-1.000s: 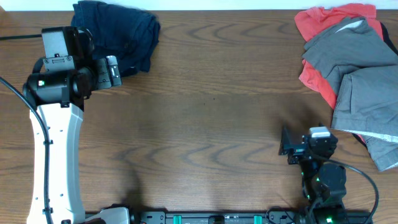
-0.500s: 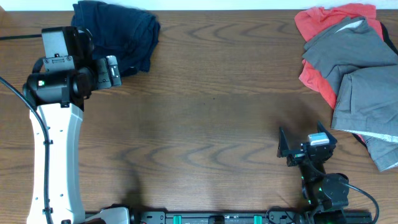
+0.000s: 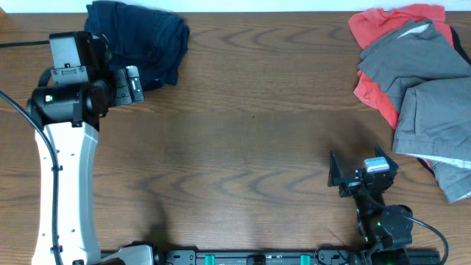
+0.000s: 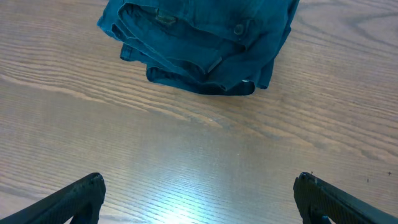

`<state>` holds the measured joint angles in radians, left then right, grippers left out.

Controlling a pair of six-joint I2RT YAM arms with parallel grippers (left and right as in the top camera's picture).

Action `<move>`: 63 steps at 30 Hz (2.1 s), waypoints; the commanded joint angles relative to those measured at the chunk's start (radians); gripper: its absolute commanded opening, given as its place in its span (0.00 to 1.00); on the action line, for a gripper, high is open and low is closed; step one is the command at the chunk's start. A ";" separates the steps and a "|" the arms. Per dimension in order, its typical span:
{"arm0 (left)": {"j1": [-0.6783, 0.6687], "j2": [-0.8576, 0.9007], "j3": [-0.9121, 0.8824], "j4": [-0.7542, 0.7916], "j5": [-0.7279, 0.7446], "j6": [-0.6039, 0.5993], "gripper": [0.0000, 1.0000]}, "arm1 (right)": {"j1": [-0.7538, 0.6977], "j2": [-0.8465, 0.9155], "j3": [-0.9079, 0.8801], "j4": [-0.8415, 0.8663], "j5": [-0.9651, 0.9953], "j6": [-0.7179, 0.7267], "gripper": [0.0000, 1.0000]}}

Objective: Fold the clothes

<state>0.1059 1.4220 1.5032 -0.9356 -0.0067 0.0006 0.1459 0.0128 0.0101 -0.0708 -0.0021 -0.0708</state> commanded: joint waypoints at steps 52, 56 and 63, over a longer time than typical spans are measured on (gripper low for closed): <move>-0.027 -0.934 -1.047 0.892 0.301 0.097 0.98 | -0.008 -0.007 -0.005 -0.002 -0.006 -0.009 0.99; -0.027 -1.038 -1.161 0.943 0.287 0.112 0.98 | -0.008 -0.007 -0.005 -0.002 -0.006 -0.009 0.99; -0.027 -1.200 -1.301 0.958 0.278 0.112 0.98 | -0.008 -0.007 -0.005 -0.002 -0.006 -0.009 0.99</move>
<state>0.0814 0.2707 0.2291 0.0090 0.2817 0.0959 0.1459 0.0124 0.0097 -0.0715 -0.0044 -0.0708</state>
